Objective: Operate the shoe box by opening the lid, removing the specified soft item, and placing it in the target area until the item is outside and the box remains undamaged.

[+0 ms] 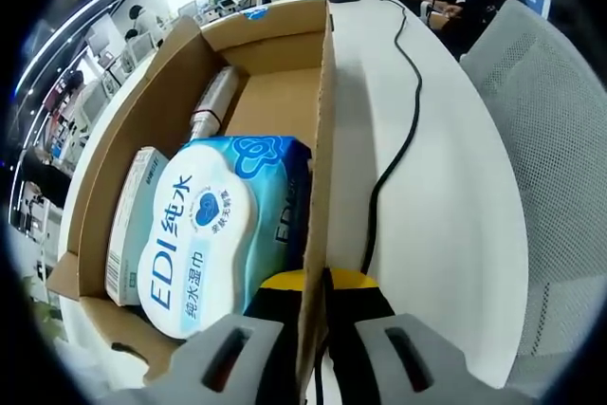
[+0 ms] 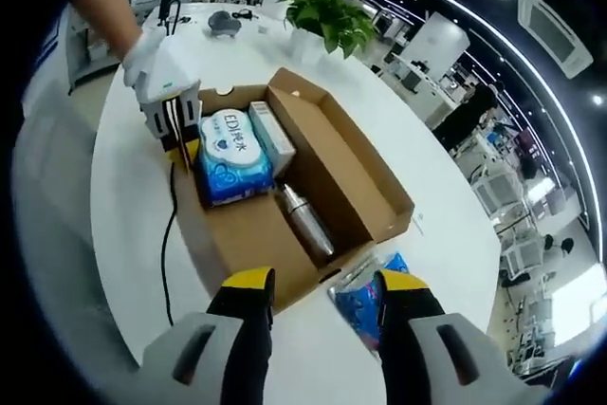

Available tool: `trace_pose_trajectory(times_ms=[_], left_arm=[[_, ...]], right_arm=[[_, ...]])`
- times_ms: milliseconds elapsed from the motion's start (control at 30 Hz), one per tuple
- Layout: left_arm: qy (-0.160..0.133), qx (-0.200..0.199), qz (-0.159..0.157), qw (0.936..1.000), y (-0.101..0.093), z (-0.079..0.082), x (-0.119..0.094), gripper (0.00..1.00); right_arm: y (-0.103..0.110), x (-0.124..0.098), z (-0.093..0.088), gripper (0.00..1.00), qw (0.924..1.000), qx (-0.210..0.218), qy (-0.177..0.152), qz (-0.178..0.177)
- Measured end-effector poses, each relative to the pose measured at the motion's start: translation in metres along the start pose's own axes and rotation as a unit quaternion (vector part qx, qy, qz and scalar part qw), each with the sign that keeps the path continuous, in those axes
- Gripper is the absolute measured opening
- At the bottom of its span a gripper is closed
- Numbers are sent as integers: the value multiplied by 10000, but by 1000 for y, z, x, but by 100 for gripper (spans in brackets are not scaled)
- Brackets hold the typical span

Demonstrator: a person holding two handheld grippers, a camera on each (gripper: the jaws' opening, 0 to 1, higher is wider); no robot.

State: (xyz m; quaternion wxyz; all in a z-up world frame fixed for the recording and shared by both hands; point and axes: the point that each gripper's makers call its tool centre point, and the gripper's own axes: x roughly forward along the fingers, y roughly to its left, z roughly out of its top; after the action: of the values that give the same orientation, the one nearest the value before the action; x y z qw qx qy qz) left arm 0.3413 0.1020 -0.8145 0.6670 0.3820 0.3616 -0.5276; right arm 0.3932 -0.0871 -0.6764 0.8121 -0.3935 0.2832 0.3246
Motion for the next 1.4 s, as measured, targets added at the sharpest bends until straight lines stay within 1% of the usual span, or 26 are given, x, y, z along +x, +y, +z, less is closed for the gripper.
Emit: trace_pose_trajectory(times_ms=[133,367,467,500,533,600,800,900,1033,1167,1233,1267,1300,1333,1400], left_arm=[[-1,3,0,10000,0,0,0,4],[-4,8,5,10000,0,0,0,4],[-6,12,7,10000,0,0,0,4],[-7,15,10,10000,0,0,0,4],[-6,10,8,10000,0,0,0,4],[0,0,2,10000,0,0,0,4],[-1,3,4,10000,0,0,1,4],[0,-1,4,10000,0,0,1,4],[-3,7,7,10000,0,0,1,4],[-4,10,6,10000,-1,0,1,4],[-2,7,4,10000,0,0,1,4],[1,5,-1,10000,0,0,1,4],[1,5,-3,10000,0,0,1,4],[0,6,-4,10000,0,0,1,4],[-6,21,-8,10000,0,0,1,4]], right_arm=[[2,4,7,40,9999,-136,-26,46],[4,10,13,40,9998,-185,-43,108],[3,16,13,48,9996,-267,-11,71],[2,18,14,49,9995,-316,-24,56],[2,18,14,48,9994,-350,-24,48],[3,22,13,46,9992,-393,23,76],[8,32,9,46,9987,-447,108,221],[7,37,5,51,9987,-417,205,223],[8,41,6,48,9986,-430,196,219],[10,47,8,47,9984,-471,195,237],[10,50,9,44,9981,-556,165,207],[7,51,8,44,9976,-650,223,105],[-1,51,9,46,9964,-797,266,-124],[0,54,8,48,9955,-889,306,-110],[6,56,11,45,9962,-852,188,66]])
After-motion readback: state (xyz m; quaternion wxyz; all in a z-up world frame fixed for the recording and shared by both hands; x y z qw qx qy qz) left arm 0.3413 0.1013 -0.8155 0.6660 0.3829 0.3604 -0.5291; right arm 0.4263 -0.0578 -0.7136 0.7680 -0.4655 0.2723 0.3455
